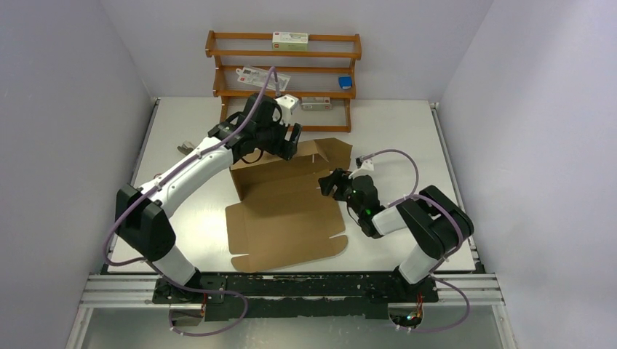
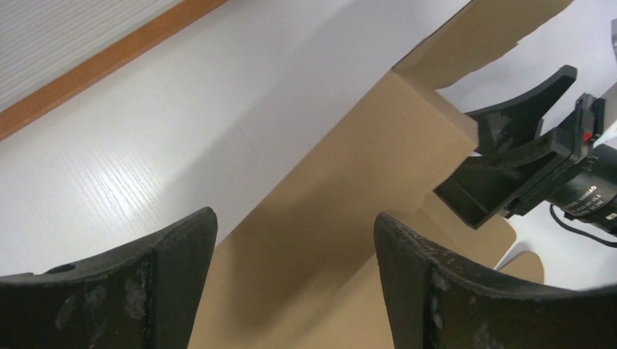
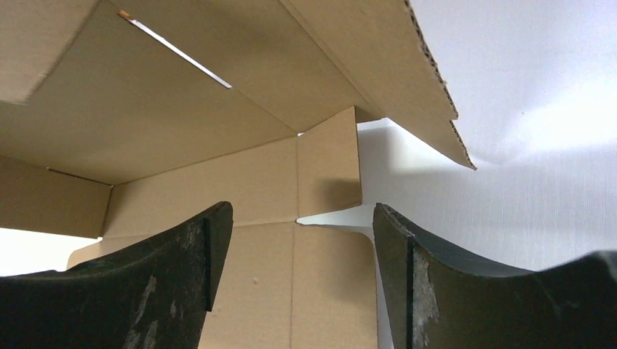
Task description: Fold the paper box
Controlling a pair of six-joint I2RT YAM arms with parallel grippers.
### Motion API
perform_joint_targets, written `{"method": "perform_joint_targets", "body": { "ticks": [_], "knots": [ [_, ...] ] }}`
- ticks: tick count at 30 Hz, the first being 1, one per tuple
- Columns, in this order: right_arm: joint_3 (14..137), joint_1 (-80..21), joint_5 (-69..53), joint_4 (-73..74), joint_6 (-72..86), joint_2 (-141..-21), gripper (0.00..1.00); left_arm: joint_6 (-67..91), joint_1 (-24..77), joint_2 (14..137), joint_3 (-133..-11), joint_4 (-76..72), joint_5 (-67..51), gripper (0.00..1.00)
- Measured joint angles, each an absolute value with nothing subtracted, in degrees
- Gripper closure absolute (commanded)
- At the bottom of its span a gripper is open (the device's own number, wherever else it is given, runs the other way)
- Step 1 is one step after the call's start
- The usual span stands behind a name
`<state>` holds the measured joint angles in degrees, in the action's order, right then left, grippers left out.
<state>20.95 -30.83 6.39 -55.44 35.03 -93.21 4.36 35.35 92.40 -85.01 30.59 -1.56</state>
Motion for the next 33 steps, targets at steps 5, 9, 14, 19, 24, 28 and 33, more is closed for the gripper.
{"method": "perform_joint_targets", "body": {
  "ticks": [5,9,14,19,24,28,33],
  "knots": [
    [21.1,-30.9,6.7,-58.3,35.2,-97.3,0.28,3.4,35.3,93.9,-84.8,30.5,-1.3,0.18],
    [21.8,-31.3,7.1,-59.4,35.0,-100.1,0.31,3.0,35.4,93.9,-84.1,29.9,-1.2,0.18],
    [23.7,-31.6,7.2,-60.8,33.8,-101.8,0.46,2.9,35.4,93.6,-81.9,28.3,-1.3,0.20],
    [23.9,-31.9,6.7,-62.4,30.9,-102.1,0.60,2.9,35.4,92.9,-80.6,27.1,-1.3,0.21],
    [23.9,-32.5,4.9,-63.7,26.6,-101.7,0.67,2.9,35.4,91.8,-79.5,26.5,-1.3,0.20],
    [24.1,-33.6,2.8,-64.2,21.4,-101.1,0.68,2.9,35.4,90.7,-78.9,26.4,-1.3,0.20],
    [25.1,-36.4,0.2,-64.4,13.1,-101.0,0.69,2.9,35.1,90.4,-78.6,26.3,-1.4,0.20]
  ]
}}
